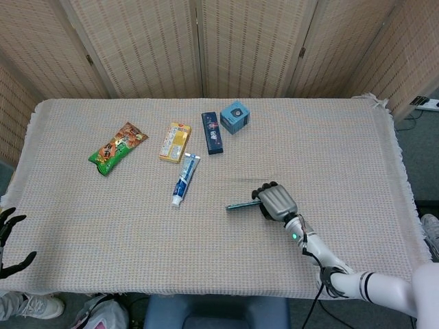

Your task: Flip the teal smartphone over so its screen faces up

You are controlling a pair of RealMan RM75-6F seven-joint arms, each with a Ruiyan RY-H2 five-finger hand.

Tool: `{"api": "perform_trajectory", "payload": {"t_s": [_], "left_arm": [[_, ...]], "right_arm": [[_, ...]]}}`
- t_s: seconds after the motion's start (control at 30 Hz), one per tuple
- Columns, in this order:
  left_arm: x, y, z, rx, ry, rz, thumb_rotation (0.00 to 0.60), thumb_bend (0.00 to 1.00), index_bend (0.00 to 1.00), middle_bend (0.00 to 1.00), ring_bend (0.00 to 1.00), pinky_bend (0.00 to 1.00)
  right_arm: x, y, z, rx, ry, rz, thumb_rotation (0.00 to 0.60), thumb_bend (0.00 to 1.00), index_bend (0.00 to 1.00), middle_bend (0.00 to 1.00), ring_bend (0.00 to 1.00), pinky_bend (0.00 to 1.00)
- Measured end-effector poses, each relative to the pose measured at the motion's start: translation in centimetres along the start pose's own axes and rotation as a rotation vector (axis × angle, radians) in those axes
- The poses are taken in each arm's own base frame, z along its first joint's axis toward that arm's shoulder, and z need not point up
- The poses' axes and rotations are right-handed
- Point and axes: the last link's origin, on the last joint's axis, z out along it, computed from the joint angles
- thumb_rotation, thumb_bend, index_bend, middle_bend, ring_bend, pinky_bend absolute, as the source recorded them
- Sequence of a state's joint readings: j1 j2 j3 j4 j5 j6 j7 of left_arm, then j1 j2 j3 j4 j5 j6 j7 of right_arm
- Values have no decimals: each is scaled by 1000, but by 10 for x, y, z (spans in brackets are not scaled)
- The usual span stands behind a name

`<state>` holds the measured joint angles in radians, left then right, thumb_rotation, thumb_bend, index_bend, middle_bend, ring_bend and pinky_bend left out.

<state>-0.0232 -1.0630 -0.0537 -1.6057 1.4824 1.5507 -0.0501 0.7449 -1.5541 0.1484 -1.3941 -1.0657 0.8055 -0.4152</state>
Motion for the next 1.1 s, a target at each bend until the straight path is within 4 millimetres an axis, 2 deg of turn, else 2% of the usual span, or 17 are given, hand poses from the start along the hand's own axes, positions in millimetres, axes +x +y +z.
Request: {"api": "perform_trajectory", "payload": {"t_s": [0.2, 0.33, 0.5, 0.63, 0.8, 0.9, 1.1], "left_arm": [[0, 0, 0, 0, -1, 1, 600, 212, 227, 145, 150, 195], [1, 0, 0, -1, 2, 1, 600, 211, 227, 145, 150, 195], [2, -1, -1, 2, 5, 1, 600, 212, 227, 145, 150, 195], [2, 1, 1, -4, 4, -1, 600, 212, 227, 145, 150, 195], [1, 3, 4, -14, 12, -8, 600, 211, 227, 145, 150, 195], [0, 5, 6, -23, 16, -12, 600, 211, 227, 145, 150, 195], [-2, 11, 10, -41, 17, -8, 600, 211, 227, 145, 150, 195]], "right_arm": [[8, 2, 15, -22, 31, -6, 600, 587, 361, 358, 246, 242], [15, -1, 24, -28, 60, -25, 600, 488, 337, 286, 244, 242], [23, 0, 22, -34, 107, -48, 600, 328, 258, 237, 223, 242], [33, 4, 9, -42, 153, -61, 600, 285, 253, 237, 223, 242], [47, 18, -23, -68, 215, -86, 600, 250, 253, 240, 223, 242], [56, 32, -53, -98, 253, -104, 600, 238, 253, 249, 224, 242], [62, 65, -131, -184, 312, -137, 600, 226, 253, 269, 223, 242]]}}
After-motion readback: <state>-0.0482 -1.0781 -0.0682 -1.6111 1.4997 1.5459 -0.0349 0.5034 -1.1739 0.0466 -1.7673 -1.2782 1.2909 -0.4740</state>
